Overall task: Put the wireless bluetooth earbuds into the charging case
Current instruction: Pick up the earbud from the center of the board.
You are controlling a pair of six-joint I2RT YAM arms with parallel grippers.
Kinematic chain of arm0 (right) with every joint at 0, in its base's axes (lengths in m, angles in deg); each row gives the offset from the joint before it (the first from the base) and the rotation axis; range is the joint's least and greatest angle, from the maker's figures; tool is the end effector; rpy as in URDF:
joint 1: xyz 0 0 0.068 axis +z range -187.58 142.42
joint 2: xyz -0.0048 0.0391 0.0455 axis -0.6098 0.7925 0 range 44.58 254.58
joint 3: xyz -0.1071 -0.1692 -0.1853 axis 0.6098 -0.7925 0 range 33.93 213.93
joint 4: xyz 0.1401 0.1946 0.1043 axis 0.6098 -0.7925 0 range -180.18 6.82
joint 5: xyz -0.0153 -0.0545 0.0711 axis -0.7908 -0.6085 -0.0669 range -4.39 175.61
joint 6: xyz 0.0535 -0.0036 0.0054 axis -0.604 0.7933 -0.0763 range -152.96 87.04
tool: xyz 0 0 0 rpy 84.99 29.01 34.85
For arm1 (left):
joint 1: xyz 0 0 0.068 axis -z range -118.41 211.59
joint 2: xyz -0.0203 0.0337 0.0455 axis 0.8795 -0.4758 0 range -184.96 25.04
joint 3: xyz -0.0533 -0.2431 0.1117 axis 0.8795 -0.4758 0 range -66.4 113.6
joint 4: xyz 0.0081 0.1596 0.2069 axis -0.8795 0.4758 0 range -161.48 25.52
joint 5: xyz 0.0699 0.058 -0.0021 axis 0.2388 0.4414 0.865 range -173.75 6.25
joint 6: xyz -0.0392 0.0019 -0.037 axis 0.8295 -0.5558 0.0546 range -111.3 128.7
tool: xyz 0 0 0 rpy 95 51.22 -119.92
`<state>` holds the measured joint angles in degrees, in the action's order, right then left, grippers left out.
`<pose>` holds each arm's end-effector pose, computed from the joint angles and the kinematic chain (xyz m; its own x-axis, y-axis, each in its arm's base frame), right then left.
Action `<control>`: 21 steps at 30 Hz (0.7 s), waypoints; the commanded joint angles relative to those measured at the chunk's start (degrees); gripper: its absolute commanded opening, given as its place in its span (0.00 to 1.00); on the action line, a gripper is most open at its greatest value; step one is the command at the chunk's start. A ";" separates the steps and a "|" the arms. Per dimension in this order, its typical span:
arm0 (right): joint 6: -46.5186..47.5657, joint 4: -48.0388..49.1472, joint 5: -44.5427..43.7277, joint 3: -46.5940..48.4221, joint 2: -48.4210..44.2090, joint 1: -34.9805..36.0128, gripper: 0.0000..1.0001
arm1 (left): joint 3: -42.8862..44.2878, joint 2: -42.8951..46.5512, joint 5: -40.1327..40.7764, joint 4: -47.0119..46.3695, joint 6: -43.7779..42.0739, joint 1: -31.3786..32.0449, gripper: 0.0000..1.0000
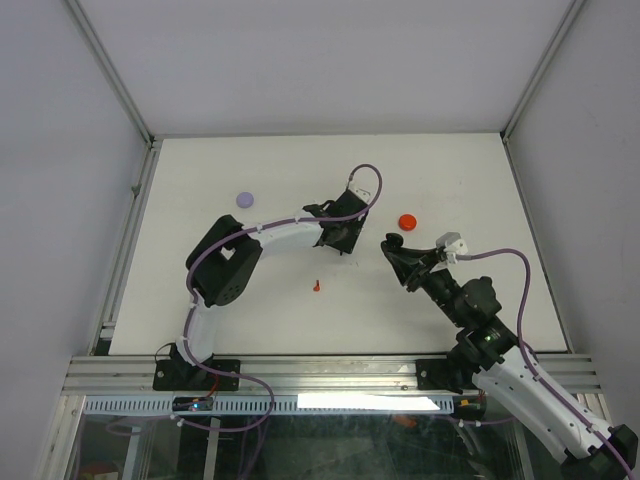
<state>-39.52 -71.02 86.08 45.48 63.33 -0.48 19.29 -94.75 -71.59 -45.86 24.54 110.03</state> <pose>0.1033 0.0786 0.2368 -0.0012 0.1426 -0.9898 -0.6135 0.7815 0.1133 0.2991 -0.3260 0.1610 -0.7315 0.4230 -0.5347 0.4796 0.8767 0.0374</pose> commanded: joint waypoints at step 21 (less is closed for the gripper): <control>-0.47 0.66 2.41 1.55 -0.28 -0.01 0.00 | 1.89 0.20 1.76 5.40 -1.09 0.82 0.20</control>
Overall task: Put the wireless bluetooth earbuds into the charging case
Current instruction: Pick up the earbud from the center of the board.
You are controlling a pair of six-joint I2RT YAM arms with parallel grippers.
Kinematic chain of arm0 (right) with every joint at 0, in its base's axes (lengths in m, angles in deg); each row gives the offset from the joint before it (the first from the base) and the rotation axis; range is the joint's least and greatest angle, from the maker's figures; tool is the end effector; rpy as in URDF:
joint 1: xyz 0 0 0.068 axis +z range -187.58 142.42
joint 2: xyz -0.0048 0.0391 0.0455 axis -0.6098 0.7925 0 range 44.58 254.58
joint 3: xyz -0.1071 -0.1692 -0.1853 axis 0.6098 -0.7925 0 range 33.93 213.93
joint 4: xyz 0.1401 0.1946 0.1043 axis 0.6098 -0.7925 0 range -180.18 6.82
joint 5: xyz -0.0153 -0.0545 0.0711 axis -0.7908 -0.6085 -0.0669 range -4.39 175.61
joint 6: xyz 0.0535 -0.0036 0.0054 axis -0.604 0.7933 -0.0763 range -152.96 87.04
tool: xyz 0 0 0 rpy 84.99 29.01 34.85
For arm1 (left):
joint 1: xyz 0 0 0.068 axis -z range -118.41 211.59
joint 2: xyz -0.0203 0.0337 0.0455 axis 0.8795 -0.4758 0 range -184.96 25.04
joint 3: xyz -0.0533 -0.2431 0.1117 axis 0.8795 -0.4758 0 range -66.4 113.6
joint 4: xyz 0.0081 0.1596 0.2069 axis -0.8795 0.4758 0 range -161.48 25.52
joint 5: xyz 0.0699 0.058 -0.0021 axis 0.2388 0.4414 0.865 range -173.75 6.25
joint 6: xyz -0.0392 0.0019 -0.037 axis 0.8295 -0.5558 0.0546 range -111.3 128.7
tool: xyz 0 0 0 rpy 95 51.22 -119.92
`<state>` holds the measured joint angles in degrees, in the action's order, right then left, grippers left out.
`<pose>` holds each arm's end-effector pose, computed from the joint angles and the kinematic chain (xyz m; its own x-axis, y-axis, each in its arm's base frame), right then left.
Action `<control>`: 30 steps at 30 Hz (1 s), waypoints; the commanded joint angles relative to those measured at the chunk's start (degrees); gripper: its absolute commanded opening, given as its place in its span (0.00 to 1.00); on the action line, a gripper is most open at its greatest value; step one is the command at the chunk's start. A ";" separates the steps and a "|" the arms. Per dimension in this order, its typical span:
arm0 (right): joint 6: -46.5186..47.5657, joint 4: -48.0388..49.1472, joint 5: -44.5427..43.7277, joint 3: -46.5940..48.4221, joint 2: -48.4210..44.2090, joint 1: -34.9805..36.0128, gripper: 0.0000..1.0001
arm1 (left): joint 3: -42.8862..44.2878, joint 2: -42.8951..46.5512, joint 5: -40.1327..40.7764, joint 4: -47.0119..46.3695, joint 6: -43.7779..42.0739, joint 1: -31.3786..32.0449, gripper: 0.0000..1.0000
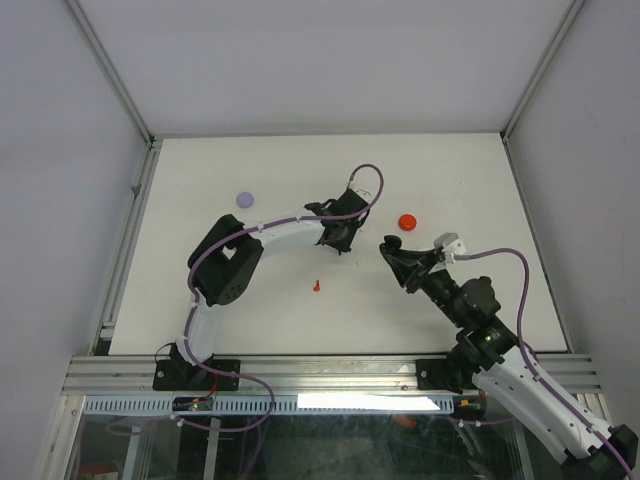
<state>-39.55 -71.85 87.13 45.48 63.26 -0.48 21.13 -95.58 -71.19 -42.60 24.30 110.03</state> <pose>0.1029 0.0791 0.2353 -0.0136 0.1338 -0.9909 -0.6266 0.7711 0.1127 0.3000 -0.3267 0.1612 -0.7422 0.4415 -0.5042 0.4807 0.8749 0.0586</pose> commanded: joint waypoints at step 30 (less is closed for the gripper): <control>8.58 30.60 13.16 0.71 19.97 -0.01 0.00 | -18.76 35.56 8.69 -17.23 -10.48 2.05 0.09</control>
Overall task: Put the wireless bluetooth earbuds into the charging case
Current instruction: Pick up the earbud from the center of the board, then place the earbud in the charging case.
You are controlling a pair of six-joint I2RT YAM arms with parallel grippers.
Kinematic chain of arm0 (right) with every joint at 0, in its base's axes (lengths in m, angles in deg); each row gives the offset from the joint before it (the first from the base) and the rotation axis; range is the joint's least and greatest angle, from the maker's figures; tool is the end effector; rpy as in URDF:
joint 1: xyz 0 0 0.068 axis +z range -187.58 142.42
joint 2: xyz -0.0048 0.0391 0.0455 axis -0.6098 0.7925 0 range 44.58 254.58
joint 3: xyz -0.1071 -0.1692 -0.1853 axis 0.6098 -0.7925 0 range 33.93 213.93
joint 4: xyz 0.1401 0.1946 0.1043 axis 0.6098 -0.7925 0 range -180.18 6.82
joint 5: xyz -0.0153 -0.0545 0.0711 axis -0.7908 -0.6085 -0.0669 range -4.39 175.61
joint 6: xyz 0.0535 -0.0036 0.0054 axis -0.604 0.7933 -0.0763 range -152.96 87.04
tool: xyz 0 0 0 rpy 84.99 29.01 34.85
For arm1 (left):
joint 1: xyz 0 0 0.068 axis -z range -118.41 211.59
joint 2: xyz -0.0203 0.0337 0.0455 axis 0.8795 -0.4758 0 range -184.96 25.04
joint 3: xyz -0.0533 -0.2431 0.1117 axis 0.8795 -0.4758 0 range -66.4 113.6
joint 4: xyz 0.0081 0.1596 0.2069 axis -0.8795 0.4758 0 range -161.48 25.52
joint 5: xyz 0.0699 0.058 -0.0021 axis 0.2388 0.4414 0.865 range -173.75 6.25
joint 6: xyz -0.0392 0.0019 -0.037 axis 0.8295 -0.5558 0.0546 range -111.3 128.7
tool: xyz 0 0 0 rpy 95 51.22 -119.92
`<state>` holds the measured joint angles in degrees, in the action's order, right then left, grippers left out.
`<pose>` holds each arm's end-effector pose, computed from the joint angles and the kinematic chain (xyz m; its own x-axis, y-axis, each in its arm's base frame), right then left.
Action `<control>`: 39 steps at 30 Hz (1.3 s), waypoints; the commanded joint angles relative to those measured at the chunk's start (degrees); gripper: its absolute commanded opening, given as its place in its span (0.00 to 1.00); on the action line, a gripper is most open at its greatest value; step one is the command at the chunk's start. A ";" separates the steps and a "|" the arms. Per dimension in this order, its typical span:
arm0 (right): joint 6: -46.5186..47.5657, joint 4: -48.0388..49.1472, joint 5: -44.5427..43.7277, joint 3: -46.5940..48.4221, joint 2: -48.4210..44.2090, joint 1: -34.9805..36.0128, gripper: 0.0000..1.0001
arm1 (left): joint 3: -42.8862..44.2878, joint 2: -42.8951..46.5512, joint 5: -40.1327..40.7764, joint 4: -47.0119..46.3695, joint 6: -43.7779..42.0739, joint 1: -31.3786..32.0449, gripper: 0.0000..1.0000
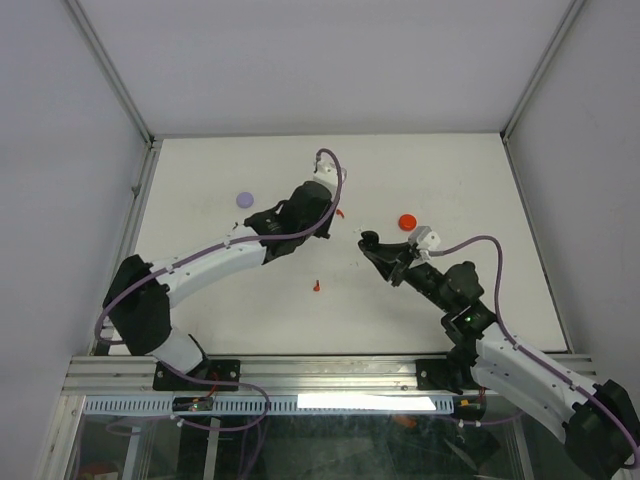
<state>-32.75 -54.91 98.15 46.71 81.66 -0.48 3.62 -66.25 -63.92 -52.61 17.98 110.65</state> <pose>0.1276 0.1063 0.2342 0.0580 0.0396 -0.9975 -0.7613 0.6481 -0.0185 0.2437 -0.2625 0.2751 -0.5041 0.3496 -0.7897 0.4655 0.8802 0.0926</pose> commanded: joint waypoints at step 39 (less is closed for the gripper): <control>-1.99 30.21 6.05 0.09 6.86 -0.01 0.00 | -13.95 21.35 -8.62 -34.61 -19.95 16.29 0.11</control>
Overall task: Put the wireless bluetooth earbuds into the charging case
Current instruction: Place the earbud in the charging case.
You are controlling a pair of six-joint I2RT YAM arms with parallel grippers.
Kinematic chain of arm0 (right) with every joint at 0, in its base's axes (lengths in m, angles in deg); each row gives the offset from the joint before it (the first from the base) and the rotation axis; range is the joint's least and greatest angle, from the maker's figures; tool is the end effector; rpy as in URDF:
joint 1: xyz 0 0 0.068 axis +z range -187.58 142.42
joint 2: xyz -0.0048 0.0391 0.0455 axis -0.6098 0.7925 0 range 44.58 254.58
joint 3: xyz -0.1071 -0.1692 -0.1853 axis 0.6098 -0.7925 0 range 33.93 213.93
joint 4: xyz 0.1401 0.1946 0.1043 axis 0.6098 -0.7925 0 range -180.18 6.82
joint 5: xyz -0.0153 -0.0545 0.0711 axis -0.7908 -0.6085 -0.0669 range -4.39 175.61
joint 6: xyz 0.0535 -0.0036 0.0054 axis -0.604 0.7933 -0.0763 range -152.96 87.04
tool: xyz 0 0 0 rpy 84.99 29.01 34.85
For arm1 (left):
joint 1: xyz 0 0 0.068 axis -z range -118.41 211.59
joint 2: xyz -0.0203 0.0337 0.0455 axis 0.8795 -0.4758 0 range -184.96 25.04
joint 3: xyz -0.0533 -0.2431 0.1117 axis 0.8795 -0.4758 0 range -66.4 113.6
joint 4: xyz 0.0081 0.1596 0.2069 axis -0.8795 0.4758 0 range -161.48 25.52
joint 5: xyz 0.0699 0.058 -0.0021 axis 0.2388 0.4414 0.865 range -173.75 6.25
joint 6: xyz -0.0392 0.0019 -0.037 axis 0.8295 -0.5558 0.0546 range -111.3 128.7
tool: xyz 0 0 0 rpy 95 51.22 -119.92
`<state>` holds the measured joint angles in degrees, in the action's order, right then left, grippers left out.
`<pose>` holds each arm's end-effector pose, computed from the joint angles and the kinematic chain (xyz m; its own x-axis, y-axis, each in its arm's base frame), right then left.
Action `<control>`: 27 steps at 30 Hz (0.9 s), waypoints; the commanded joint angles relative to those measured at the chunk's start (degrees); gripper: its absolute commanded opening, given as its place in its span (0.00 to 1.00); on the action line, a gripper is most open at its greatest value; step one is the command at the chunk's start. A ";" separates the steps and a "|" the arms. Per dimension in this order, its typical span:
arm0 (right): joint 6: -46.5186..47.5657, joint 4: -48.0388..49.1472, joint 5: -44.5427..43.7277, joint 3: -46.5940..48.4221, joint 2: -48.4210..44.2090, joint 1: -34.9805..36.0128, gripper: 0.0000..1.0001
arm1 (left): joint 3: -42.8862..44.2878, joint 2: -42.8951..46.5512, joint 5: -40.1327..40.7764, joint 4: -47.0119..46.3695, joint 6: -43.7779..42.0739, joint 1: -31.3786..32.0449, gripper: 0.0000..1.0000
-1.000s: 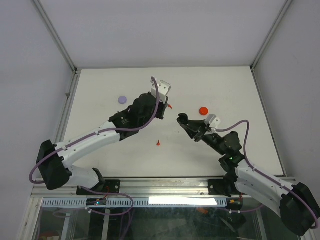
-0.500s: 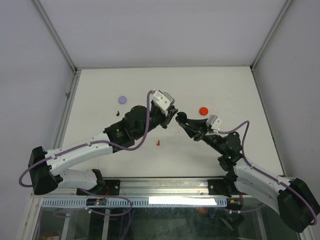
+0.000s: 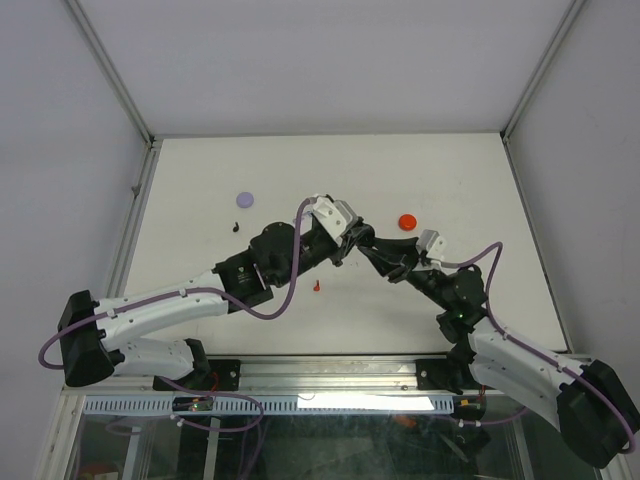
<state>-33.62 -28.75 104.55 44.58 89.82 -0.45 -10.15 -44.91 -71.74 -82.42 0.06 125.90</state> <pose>0.1295 0.1126 0.2479 0.2611 0.2116 -0.9418 -0.8174 0.5674 -0.0992 0.1325 -0.2584 0.3564 0.0982 0.1348 -0.9860 0.7855 0.5979 0.1600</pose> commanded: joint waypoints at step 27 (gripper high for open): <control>-1.71 2.96 -0.45 2.23 -4.52 -0.03 0.00 | -1.27 -2.80 -1.09 -5.81 -4.43 2.88 0.12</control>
<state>-34.85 -29.45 104.53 44.58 86.50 -0.48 -10.70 -47.78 -71.98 -85.79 -2.74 127.91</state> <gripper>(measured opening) 0.249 0.195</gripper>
